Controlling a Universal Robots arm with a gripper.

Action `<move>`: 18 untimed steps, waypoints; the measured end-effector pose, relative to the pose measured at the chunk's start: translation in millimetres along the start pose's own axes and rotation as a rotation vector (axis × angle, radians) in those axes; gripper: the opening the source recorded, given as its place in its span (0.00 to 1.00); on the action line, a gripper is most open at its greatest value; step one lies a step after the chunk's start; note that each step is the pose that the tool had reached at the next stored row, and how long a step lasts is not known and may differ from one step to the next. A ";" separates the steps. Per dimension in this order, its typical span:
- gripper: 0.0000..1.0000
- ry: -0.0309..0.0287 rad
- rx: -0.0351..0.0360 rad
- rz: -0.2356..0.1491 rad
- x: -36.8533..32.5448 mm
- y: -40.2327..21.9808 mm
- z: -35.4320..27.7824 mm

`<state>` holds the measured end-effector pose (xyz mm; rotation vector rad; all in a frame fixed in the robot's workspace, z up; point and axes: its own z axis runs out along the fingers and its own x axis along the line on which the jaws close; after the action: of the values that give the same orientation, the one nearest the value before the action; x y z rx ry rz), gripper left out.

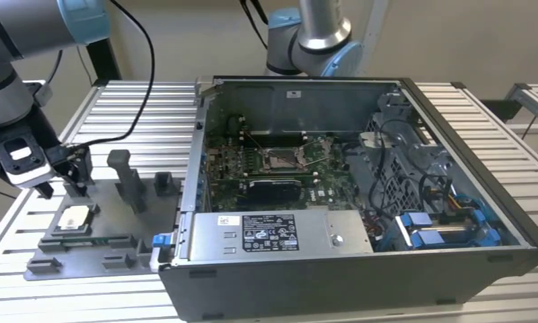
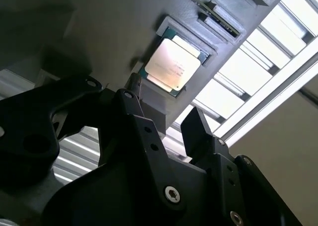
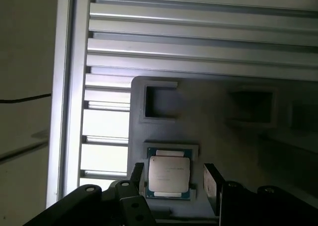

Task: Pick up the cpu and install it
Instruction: 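Place the cpu into insertion slot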

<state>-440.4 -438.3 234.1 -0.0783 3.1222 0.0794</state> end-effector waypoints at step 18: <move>1.00 -0.0007 0.0002 0.013 0.5 -5.7 14.4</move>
<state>-440.4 -443.2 219.4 -0.0575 3.1223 0.0792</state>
